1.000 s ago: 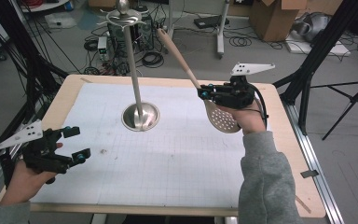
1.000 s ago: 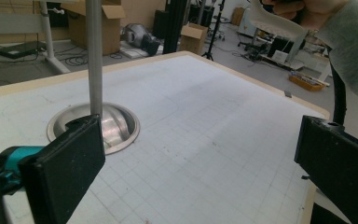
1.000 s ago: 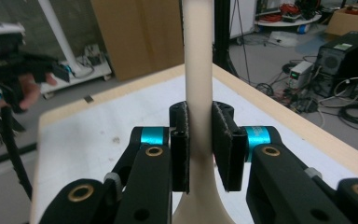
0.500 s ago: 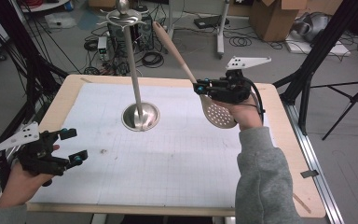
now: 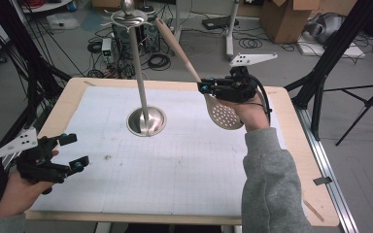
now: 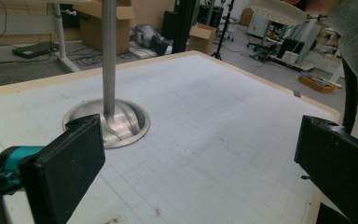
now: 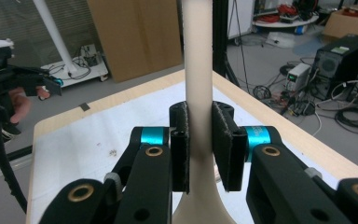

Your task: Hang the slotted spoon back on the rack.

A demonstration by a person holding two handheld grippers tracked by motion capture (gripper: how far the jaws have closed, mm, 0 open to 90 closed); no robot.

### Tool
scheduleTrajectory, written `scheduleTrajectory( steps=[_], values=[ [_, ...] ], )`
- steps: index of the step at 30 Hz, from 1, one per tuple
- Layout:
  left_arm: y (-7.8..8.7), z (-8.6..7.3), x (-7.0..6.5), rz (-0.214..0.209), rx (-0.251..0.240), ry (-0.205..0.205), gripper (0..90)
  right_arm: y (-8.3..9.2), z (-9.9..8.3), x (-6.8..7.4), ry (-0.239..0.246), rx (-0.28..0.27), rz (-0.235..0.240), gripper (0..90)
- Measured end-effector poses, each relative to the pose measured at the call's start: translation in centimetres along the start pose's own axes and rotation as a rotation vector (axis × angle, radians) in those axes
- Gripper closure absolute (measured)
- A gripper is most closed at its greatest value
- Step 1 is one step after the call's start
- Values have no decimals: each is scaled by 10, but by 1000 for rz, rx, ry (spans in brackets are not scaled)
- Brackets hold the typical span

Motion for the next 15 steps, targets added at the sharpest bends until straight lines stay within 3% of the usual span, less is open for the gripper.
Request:
scheduleTrajectory(
  steps=[15],
  values=[
    [0,-2,0,-5,9,1,20,-5,1,0,6,-1,17,780]
  ],
)
Point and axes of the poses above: each handheld gripper's, and its own axes: y roughly backward along the jaws, z roughly out of its top, x roughly to its left, the point moved 7 cm from there along -y, roughly forward along the jaws, and after that the axes turned 6 degrees about -y, right-handed, at the moved point
